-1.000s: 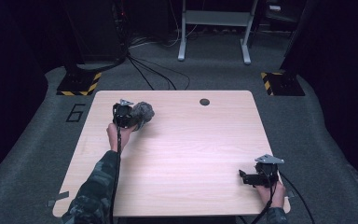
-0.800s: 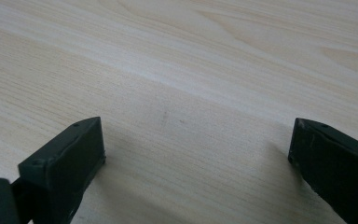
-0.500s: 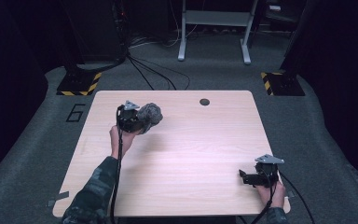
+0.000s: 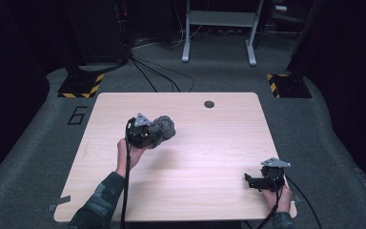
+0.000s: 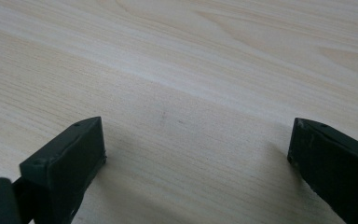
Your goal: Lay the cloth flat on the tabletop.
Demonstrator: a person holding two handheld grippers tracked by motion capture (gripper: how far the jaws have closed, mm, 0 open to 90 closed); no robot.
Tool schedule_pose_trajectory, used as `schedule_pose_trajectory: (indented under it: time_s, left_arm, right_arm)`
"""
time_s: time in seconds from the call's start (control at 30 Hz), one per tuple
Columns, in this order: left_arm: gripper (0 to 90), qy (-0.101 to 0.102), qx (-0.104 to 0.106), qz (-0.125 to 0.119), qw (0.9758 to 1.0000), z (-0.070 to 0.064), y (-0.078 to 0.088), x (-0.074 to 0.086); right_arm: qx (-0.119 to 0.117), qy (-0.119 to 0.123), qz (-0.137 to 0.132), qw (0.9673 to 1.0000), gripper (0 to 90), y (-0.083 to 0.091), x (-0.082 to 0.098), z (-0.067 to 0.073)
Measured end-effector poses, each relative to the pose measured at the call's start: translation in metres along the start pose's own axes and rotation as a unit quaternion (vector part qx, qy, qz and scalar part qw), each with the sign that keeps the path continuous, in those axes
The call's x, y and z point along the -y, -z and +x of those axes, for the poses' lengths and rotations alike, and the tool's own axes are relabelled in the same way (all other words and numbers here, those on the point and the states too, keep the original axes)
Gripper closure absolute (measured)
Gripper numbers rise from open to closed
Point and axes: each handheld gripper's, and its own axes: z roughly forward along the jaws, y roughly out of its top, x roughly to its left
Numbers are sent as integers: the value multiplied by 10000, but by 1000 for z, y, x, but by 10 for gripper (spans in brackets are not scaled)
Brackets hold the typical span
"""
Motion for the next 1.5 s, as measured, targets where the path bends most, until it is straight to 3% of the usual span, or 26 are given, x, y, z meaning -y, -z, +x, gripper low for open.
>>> schedule_pose_trajectory:
  time_s: [0.33, 0.8, 0.93, 1.07, 1.1, 1.2, 1.23, 1.3, 1.5]
  left_arm:
    - [691, -92, 297, 126, 9994, -34, -8, 19]
    - [678, 13, 637, 206, 9978, -69, -24, 46]
    - [672, 39, 749, 290, 9968, -80, -34, 53]
    - [643, -72, 842, 481, 9953, -86, -42, 57]
    - [616, -58, 852, 541, 9949, -88, -43, 58]
    - [381, -7, 818, 503, 9954, -88, -41, 60]
    - [381, 24, 856, 501, 9951, -86, -39, 60]
    - [273, 105, 875, 418, 9952, -83, -33, 62]
    - [190, 247, 948, 252, 9949, -76, -10, 68]
  right_arm:
    - [11, -8, -1, 10000, 33, 0, 0, 0]
    - [20, -8, -1, 10000, 33, 0, 0, 0]
    - [17, -7, -3, 10000, 35, 0, 0, 0]
    - [12, 1, -13, 10000, 38, 0, 0, 0]
    - [12, 2, -10, 10000, 38, 0, 0, 0]
    - [5, -17, 1, 10000, 38, 0, 0, 0]
    - [5, -17, 1, 10000, 38, 0, 0, 0]
    - [10, -28, 2, 10000, 38, 0, 0, 1]
    - [28, -3, -10, 10000, 38, 0, 0, 0]
